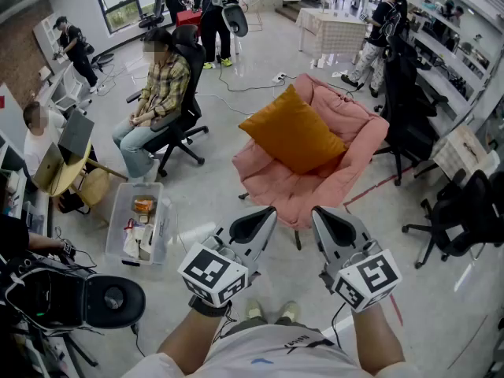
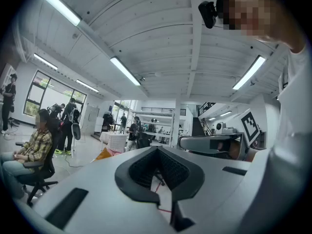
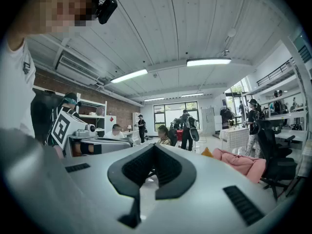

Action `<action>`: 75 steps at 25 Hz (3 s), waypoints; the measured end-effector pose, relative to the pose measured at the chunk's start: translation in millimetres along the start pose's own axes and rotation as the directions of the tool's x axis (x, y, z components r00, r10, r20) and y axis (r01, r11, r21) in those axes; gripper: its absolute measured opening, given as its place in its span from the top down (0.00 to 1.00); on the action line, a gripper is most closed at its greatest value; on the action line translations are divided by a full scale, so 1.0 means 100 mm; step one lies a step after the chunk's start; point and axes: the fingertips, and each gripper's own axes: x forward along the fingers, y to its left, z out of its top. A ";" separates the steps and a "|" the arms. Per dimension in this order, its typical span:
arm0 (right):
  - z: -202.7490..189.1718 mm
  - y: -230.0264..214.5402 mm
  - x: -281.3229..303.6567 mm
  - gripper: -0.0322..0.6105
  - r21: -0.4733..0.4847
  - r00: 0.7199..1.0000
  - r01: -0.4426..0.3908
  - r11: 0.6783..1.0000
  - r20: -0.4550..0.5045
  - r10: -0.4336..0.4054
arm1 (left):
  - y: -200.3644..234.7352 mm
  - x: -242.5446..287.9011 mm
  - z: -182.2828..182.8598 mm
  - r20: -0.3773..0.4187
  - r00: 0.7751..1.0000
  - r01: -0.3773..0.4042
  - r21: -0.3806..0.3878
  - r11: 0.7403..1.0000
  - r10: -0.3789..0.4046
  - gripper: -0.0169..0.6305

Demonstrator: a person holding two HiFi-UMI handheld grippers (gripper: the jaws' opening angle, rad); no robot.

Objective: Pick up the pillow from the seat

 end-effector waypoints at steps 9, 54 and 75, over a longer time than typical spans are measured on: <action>0.01 0.11 0.09 0.93 -0.004 1.000 -0.003 1.000 -0.001 0.003 | 0.10 -0.09 0.04 0.006 1.000 -0.002 0.003 1.000 0.002 0.96; 0.03 -1.42 1.94 0.93 0.185 0.993 -0.069 0.980 0.105 0.050 | 1.94 1.36 0.15 -0.036 0.999 0.004 0.034 0.999 -0.002 0.96; 0.15 -2.83 2.65 0.93 0.209 0.990 0.057 0.976 0.118 -0.083 | 2.72 2.96 0.24 -0.050 0.982 0.185 0.057 0.981 -0.183 0.96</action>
